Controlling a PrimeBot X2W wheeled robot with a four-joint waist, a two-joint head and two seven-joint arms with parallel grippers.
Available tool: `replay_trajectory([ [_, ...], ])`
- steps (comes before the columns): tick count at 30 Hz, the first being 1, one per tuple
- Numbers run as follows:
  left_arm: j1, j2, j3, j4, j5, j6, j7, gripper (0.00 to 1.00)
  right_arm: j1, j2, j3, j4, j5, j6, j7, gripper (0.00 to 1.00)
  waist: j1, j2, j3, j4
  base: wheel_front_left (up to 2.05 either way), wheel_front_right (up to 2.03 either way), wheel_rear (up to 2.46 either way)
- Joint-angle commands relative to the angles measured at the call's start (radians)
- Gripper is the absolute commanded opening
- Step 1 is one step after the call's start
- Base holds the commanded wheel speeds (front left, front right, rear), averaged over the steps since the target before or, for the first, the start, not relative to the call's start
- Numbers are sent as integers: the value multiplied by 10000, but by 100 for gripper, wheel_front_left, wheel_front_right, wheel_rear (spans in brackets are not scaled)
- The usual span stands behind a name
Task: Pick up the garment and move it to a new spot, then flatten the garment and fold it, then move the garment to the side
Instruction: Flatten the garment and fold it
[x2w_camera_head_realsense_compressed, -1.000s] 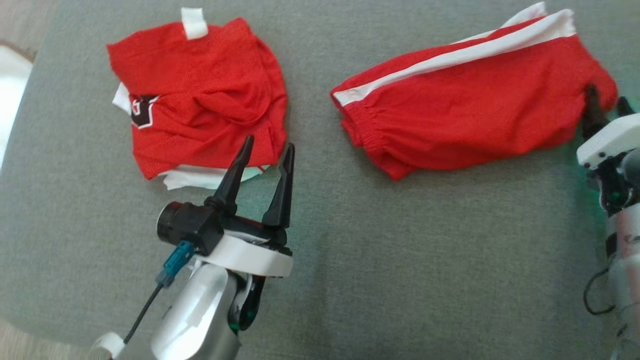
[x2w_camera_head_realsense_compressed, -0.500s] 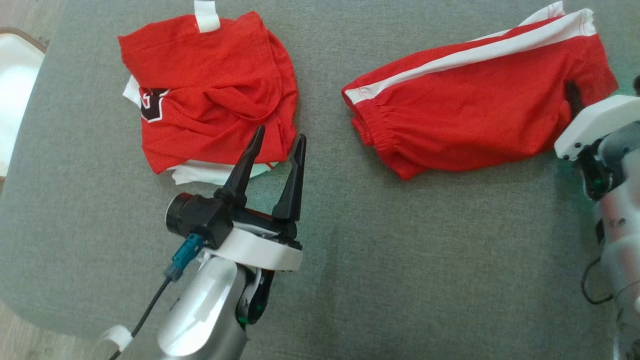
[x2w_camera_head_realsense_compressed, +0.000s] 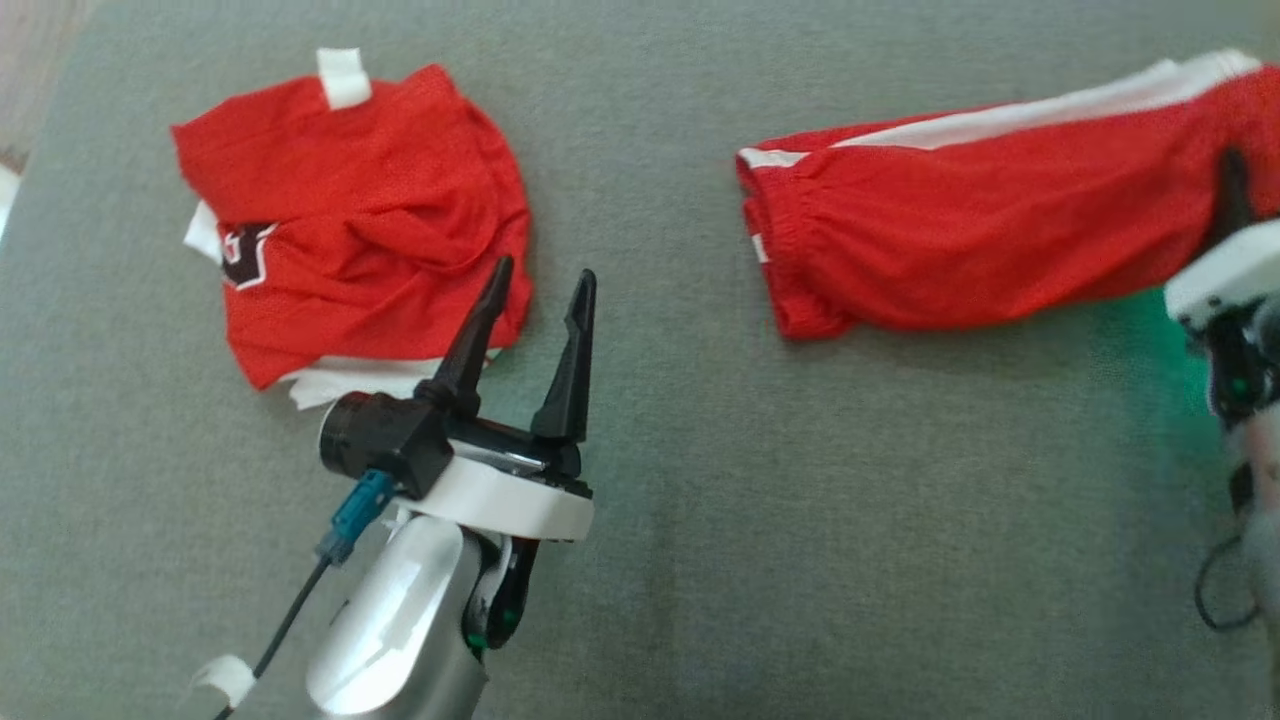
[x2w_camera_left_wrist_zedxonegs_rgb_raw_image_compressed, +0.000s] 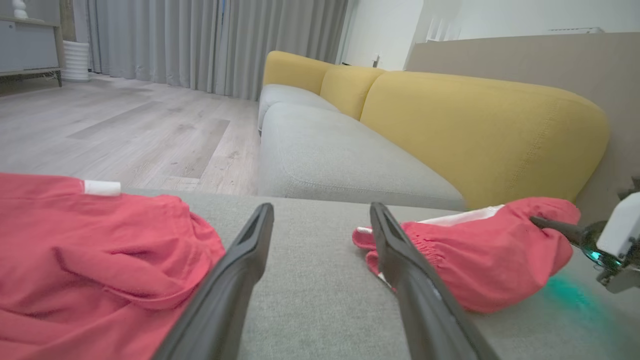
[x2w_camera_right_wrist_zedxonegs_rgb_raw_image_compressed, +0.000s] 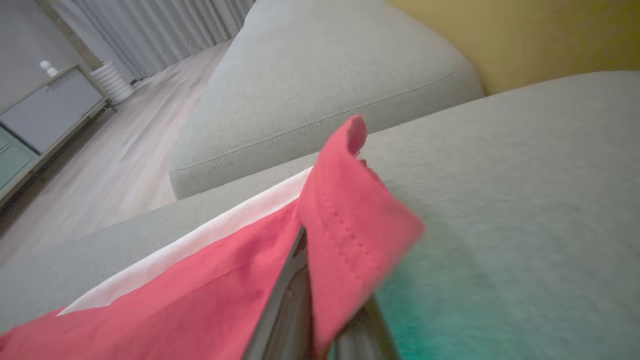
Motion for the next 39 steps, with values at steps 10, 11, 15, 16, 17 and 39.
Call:
replay_trajectory([
  [10, 329, 49, 503, -310, 129, -119, -51, 100, 1871, -256, -801, -965, 708, -7, -807, 0, 0, 0, -838, -801, 0, 0, 0],
  [11, 365, 49, 520, -308, 155, -131, -51, 100, 1948, -202, -869, -1002, 683, -7, -829, 0, 0, 0, -860, -843, 0, 0, 0],
  [15, 429, 49, 570, -277, 251, -202, -51, 100, 1953, -33, -1155, -1025, 539, -7, -883, 0, 0, 0, -840, -908, 0, 0, 0],
  [16, 435, 49, 579, -266, 272, -219, -51, 100, 1894, 2, -1202, -1004, 492, -7, -886, 0, 0, 0, -833, -913, 0, 0, 0],
  [17, 443, 49, 586, -249, 295, -233, -51, 100, 1829, 33, -1241, -970, 438, -7, -889, 0, 0, 0, -827, -913, 0, 0, 0],
  [39, 789, 49, 594, 22, 214, -280, -51, 100, 1517, 881, 1448, -1891, 104, -7, -1595, 0, 0, 0, -1771, -24, 0, 0, 0],
])
